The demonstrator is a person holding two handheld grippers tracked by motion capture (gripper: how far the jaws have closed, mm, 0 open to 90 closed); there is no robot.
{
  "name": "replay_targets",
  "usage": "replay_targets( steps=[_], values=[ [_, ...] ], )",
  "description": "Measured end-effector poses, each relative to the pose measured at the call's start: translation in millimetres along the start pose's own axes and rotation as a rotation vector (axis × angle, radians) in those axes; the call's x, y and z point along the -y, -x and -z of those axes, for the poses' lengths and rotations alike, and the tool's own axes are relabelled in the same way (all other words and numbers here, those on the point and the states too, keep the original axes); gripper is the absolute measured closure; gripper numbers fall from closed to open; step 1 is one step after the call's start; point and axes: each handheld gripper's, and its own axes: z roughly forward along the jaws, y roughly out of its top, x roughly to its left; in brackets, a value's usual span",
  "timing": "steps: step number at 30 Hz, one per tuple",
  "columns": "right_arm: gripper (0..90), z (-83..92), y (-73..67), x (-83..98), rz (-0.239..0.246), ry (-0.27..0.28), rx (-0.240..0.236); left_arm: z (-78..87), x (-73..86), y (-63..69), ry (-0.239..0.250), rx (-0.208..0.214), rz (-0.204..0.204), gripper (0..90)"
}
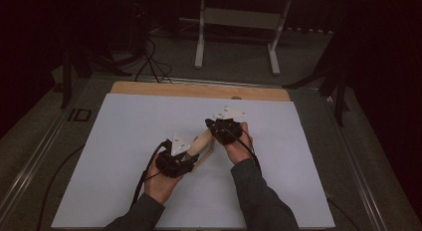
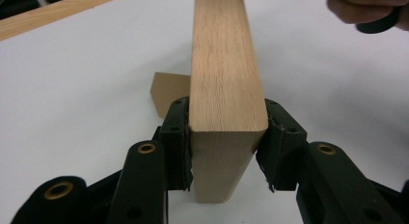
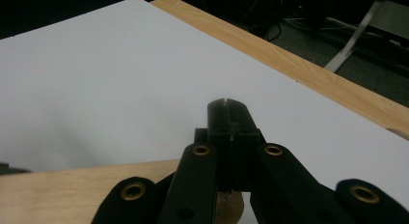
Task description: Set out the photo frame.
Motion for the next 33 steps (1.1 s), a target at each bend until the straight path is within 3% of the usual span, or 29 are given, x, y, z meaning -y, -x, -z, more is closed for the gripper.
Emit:
replay_targets(
  steps=[14, 33],
  values=[
    [89.7, 9.0, -0.2, 2.9, 0.030, -0.018, 0.032, -0.3, 0.7, -6.6, 0.004, -0.030, 0.016, 57.0],
    [89.7, 16.3, 0.0, 7.1, 0.019, -0.025, 0.038, -3.0, 3.1, -14.4, 0.015, -0.081, 0.017, 55.3]
  ],
)
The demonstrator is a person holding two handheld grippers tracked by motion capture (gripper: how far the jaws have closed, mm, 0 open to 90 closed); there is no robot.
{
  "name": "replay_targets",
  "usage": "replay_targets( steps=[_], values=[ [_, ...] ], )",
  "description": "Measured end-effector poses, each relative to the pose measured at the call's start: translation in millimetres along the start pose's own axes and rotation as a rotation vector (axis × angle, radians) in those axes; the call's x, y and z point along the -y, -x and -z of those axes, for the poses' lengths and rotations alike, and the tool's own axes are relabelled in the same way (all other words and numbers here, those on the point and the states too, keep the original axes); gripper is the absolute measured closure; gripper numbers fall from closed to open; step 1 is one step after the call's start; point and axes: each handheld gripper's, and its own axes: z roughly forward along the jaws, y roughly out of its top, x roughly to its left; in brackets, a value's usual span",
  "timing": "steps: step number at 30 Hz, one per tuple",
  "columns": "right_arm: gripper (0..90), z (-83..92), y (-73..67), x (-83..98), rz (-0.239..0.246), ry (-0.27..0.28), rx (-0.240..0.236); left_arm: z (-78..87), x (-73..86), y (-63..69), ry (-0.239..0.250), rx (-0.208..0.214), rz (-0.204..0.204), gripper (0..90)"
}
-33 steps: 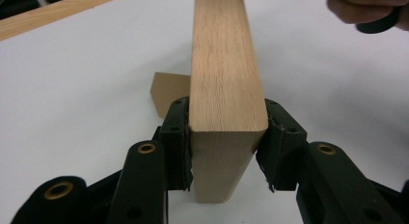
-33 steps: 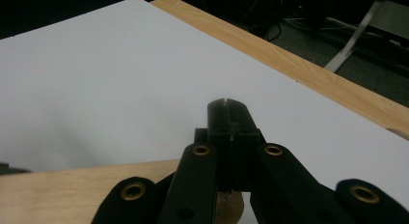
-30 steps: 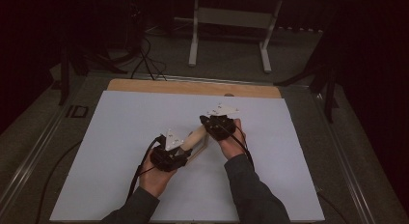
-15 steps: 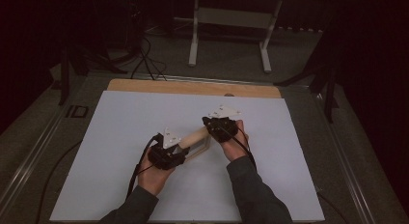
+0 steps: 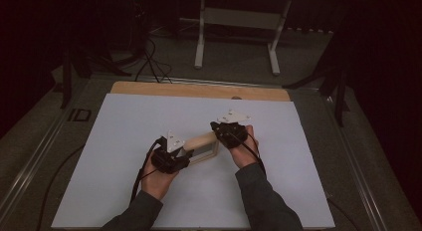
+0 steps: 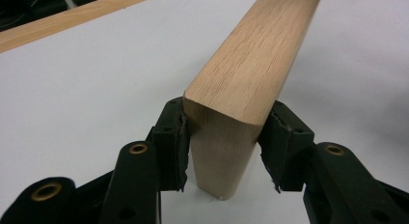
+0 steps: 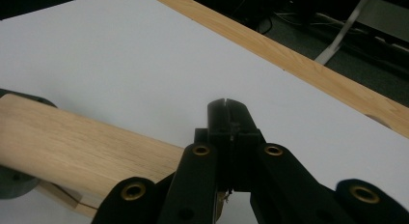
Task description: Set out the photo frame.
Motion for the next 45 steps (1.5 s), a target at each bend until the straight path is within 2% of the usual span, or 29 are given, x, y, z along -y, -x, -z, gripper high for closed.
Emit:
replay_targets(
  steps=[10, 20, 23, 24, 27, 32, 38, 42, 45],
  values=[
    [89.8, 4.0, -0.1, 1.5, -0.010, -0.011, 0.007, -2.5, 0.4, -6.1, 0.010, -0.001, 0.026, 54.2],
    [89.8, 6.9, -1.5, 2.2, -0.029, -0.020, 0.022, -3.9, 0.5, -9.1, 0.019, -0.017, 0.035, 54.3],
    [89.8, 8.2, -1.2, 3.4, -0.039, -0.017, 0.020, -3.7, 0.8, -10.6, 0.021, -0.030, 0.037, 56.5],
    [89.8, 8.3, -0.9, 3.6, -0.041, -0.020, 0.020, -3.3, 1.2, -11.1, 0.025, -0.033, 0.042, 60.3],
    [89.7, 4.6, -1.1, 6.0, -0.028, -0.040, 0.011, -5.2, 1.8, -12.5, 0.018, -0.005, 0.042, 58.3],
    [89.2, -0.8, -3.0, 8.5, -0.026, -0.046, -0.001, -6.9, 2.4, -12.6, 0.016, 0.000, 0.042, 56.7],
    [81.2, 2.0, -0.1, 6.6, -0.027, -0.021, -0.013, -8.0, 2.9, -12.6, 0.018, 0.001, 0.040, 55.6],
    [71.7, 4.0, 2.2, 6.5, -0.016, -0.015, -0.032, -9.2, 3.3, -11.8, 0.016, -0.002, 0.034, 54.3],
    [67.3, 4.1, 3.6, 6.1, -0.035, -0.007, -0.039, -10.2, 3.6, -11.8, 0.014, -0.001, 0.037, 54.2]
  ],
)
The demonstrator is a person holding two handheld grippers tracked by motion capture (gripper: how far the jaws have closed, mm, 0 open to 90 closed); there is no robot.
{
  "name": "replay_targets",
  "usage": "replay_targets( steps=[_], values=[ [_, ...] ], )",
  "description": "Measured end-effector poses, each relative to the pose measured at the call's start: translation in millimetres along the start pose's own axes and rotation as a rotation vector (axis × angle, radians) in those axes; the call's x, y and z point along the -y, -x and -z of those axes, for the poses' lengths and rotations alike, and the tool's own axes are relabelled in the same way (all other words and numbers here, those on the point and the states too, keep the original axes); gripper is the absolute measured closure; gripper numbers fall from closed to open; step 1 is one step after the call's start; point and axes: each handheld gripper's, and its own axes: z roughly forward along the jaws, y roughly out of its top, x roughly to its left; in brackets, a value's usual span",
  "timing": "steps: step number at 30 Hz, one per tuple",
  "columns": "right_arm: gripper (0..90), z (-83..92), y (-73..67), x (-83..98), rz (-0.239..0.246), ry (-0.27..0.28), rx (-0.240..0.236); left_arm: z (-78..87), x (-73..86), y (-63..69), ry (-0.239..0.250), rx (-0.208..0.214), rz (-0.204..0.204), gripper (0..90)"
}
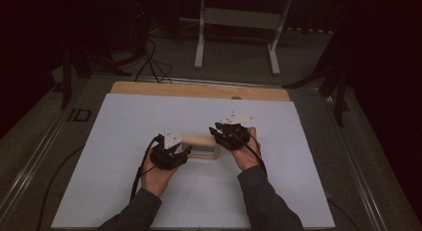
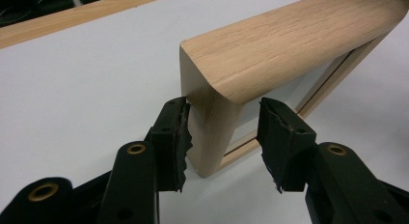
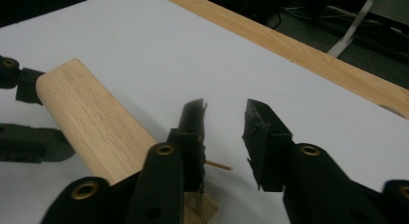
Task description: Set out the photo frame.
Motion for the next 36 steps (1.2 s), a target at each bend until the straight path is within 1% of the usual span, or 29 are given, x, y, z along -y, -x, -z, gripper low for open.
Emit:
replay_targets(
  steps=[3, 5, 6, 8, 9, 10, 12, 16, 19, 23, 26, 29, 33, 36],
  values=[
    [63.5, -1.2, 2.6, 0.4, -0.025, 0.003, -0.008, -0.3, 0.1, -0.6, -0.004, 0.001, -0.002, 54.3],
    [59.3, -2.1, 3.9, 0.5, -0.046, 0.005, -0.010, -1.1, 0.2, -0.5, -0.002, 0.001, 0.003, 54.4],
    [59.3, -2.1, 3.9, 0.5, -0.046, 0.005, -0.010, -1.1, 0.2, -0.5, -0.002, 0.001, 0.003, 54.4],
    [56.6, -2.7, 5.7, 0.4, -0.066, 0.010, -0.025, -1.8, 0.5, -0.7, -0.005, 0.002, 0.003, 54.4],
    [56.6, -2.7, 5.7, 0.4, -0.066, 0.010, -0.025, -1.8, 0.5, -0.7, -0.005, 0.002, 0.003, 54.3],
    [54.2, -2.9, 7.0, 0.2, -0.083, 0.017, -0.036, -1.9, 0.6, -1.0, -0.005, 0.003, 0.003, 54.2],
    [53.9, -2.2, 7.3, 0.1, -0.084, 0.021, -0.042, -2.4, 0.7, -1.1, -0.003, 0.004, 0.004, 53.9],
    [48.9, 2.3, 7.2, -0.8, -0.088, 0.036, -0.061, -3.6, 0.9, -0.9, -0.005, 0.006, 0.009, 53.4],
    [46.0, 6.0, 5.7, -1.3, -0.080, 0.050, -0.080, -4.6, 1.2, -0.6, -0.011, 0.008, 0.008, 53.4],
    [42.2, 10.9, 1.3, -1.4, -0.046, 0.055, -0.111, -5.6, 1.6, -0.3, -0.010, 0.009, 0.010, 53.4],
    [37.5, 12.1, -2.4, -0.3, -0.016, 0.040, -0.126, -5.5, 1.6, -0.4, -0.009, 0.010, 0.012, 53.5],
    [33.3, 10.8, -4.3, 1.4, 0.001, 0.019, -0.134, -5.5, 1.6, -0.8, -0.009, 0.013, 0.014, 53.5],
    [32.7, 8.7, -4.0, 8.5, -0.001, 0.010, -0.149, -5.5, 1.6, -1.8, -0.010, 0.019, 0.018, 53.7],
    [32.5, 7.2, -3.0, 18.2, -0.010, 0.001, -0.158, -6.2, 1.8, -2.2, -0.010, 0.022, 0.025, 53.6]
  ],
)
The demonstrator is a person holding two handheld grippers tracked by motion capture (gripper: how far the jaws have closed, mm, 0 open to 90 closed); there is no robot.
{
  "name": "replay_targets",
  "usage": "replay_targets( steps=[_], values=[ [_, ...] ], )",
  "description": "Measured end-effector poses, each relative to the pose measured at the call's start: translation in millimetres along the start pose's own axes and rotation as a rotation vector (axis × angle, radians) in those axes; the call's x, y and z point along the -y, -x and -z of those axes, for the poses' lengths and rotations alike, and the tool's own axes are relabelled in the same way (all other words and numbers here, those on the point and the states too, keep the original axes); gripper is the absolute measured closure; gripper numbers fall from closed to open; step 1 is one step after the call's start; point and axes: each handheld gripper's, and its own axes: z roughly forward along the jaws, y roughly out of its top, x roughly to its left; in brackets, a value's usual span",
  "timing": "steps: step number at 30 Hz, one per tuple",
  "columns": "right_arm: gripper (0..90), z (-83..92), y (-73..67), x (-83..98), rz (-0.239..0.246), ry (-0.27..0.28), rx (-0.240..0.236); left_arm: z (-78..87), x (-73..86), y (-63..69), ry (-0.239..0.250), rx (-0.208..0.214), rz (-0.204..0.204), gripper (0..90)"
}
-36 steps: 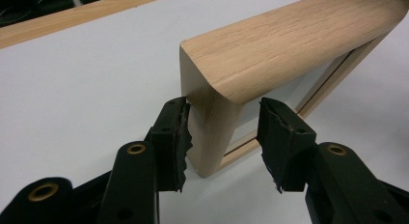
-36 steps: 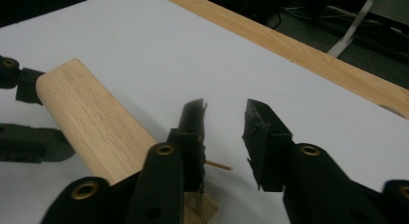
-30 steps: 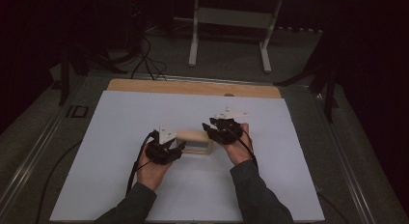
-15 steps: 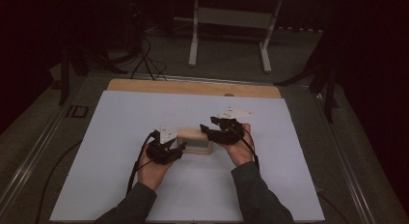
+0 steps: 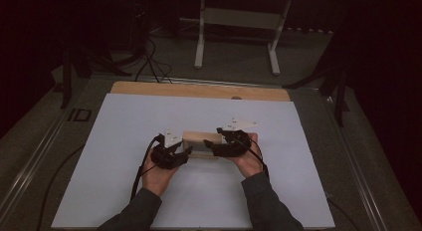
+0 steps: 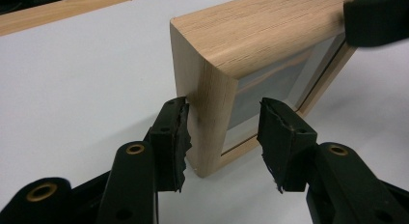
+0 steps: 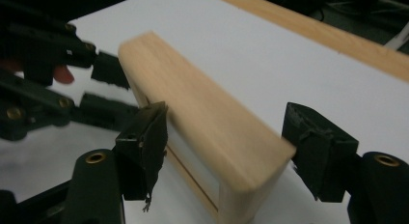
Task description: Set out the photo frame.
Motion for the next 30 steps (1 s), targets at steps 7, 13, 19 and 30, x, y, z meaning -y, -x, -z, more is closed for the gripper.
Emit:
replay_targets(
  steps=[7, 13, 19, 30],
  values=[
    [34.6, 0.7, 0.9, 12.4, -0.008, 0.013, -0.015, -0.9, -0.1, -2.0, -0.001, 0.011, 0.013, 53.8],
    [38.0, 1.0, 3.2, 18.4, -0.006, 0.014, -0.017, -1.2, -0.3, -5.9, 0.003, 0.029, 0.009, 54.2],
    [39.8, 0.0, 3.2, 19.8, 0.010, 0.010, -0.008, -1.5, -1.7, -11.9, 0.007, 0.045, 0.016, 54.2],
    [45.2, 2.2, 6.4, 24.4, 0.020, 0.018, -0.016, -0.4, -3.1, -17.3, 0.037, 0.064, -0.012, 53.8]
  ],
)
